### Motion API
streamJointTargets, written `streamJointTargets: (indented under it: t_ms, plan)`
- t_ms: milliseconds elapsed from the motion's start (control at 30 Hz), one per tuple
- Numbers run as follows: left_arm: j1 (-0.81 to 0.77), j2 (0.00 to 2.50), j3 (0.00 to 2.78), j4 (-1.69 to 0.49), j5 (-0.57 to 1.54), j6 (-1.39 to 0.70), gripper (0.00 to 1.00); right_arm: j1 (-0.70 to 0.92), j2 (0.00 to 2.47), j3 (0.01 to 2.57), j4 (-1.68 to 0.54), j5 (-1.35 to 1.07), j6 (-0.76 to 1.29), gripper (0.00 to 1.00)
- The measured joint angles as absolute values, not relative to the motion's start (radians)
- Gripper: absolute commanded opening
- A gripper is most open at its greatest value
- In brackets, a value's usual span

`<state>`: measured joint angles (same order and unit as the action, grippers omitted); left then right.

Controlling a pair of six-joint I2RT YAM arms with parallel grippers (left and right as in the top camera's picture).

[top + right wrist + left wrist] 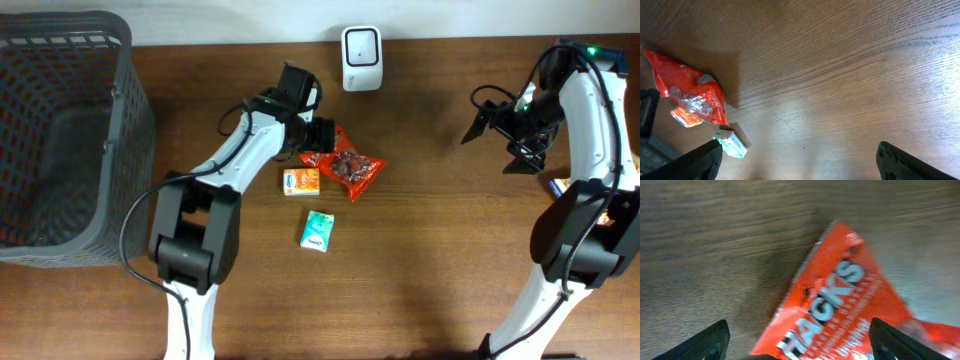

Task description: Scan the item barcode

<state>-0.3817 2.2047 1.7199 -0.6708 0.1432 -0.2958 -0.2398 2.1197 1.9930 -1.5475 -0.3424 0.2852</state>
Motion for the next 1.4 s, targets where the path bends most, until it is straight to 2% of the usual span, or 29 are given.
streamJointTargets:
  t_ms: [167,367,533,600,667,700,867,1000,1033,1100,1167,1400]
  plan:
    - [-0.381,2.206,1.715,-0.686,0.105,-0.296,0.88,-0.24,2.12,1.993,-1.547,-0.342,0.285,0.98]
    - [-0.388,2.206,1.667,-0.69,0.156,-0.296,0.87,-0.24,2.12,1.993,-1.547,-0.342,0.285,0.98]
    - [-0.393,2.206,1.639,-0.646,0.188,-0.297,0.84,-0.24,2.12,1.993,-1.547,-0.342,0.285,0.98]
    - [-0.397,2.206,1.632,-0.627,0.211,-0.297,0.77,-0.24,2.12,1.993,-1.547,-0.342,0.285,0.98]
    - [-0.4,2.206,1.626,-0.607,0.236,-0.299,0.76,-0.24,2.12,1.993,-1.547,-0.342,0.285,0.98]
    - [-0.4,2.206,1.625,-0.599,0.242,-0.3,0.74,-0.24,2.12,1.993,-1.547,-0.342,0.284,0.98]
    - [-0.403,2.206,1.622,-0.55,0.279,-0.299,0.42,-0.24,2.12,1.993,-1.547,-0.342,0.285,0.98]
    - [-0.403,2.206,1.621,-0.54,0.308,-0.303,0.41,-0.24,2.12,1.993,-1.461,-0.342,0.293,0.98]
    - [-0.404,2.206,1.621,-0.54,0.311,-0.303,0.38,-0.24,2.12,1.993,-1.435,-0.342,0.293,0.98]
    - [-0.405,2.206,1.62,-0.54,0.316,-0.304,0.22,-0.24,2.12,1.993,-1.404,-0.342,0.295,0.98]
    - [-0.405,2.206,1.619,-0.537,0.319,-0.302,0.0,-0.24,2.12,1.993,-1.398,-0.342,0.296,0.98]
    - [-0.406,2.206,1.617,-0.533,0.319,-0.303,0.0,-0.24,2.12,1.993,-1.388,-0.362,0.303,0.98]
